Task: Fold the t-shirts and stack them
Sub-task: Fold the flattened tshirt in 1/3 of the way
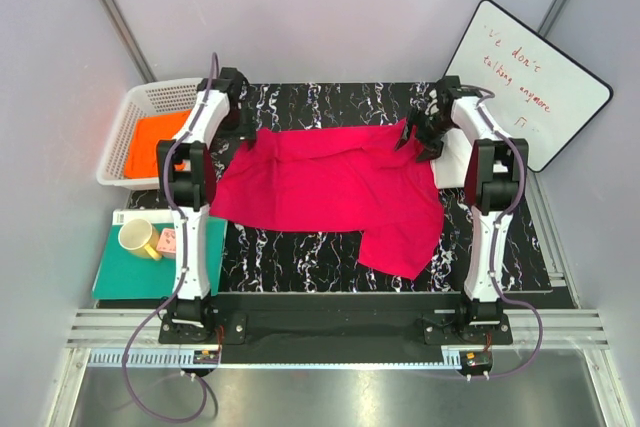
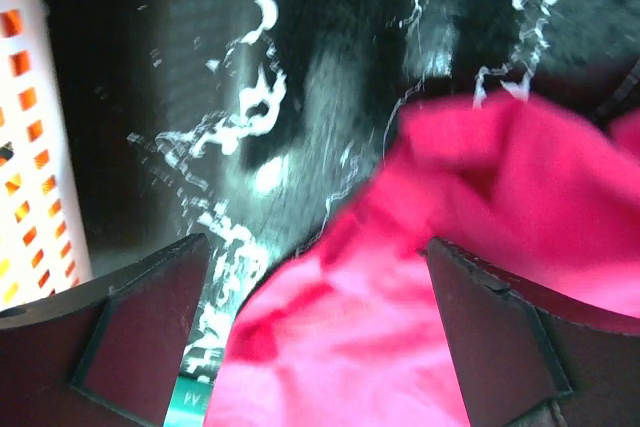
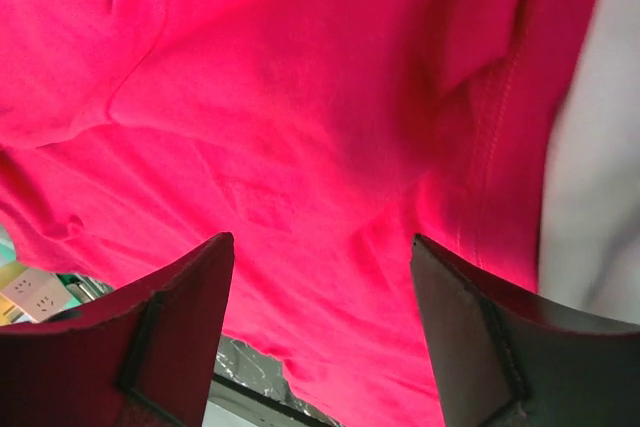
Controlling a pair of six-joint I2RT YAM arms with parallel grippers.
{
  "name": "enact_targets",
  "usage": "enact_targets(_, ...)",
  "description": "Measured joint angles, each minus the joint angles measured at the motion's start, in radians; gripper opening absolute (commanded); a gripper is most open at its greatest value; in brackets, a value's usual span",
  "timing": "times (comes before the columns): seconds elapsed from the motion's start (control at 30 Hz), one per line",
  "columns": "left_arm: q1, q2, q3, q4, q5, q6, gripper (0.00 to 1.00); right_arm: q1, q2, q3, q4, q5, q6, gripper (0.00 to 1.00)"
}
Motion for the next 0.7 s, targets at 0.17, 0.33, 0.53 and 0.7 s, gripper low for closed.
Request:
enact_targets(0.17,0.015,-0.088,-0.029,0.021,-0.008,0.002,0.99,0.013,0.047,0.014,0.013,-0.001,0.013,0.63)
enact_targets(0.33,0.031,-0.113,-0.029,0.010,-0.060,0.004,0.99,0.023,0.083,0.039,0.025,-0.002,0.030,0.41)
enact_targets(0.53,0.033,-0.110,-0.029,-0.008,-0.093,0.012,0.99,0.032,0.085,0.049,0.032,-0.003,0.042,0.19)
enact_targets(0.7,0.034,-0.106,-0.021,-0.018,-0.057,0.043,0.99,0.034,0.084,0.049,0.033,-0.002,0.045,0.21)
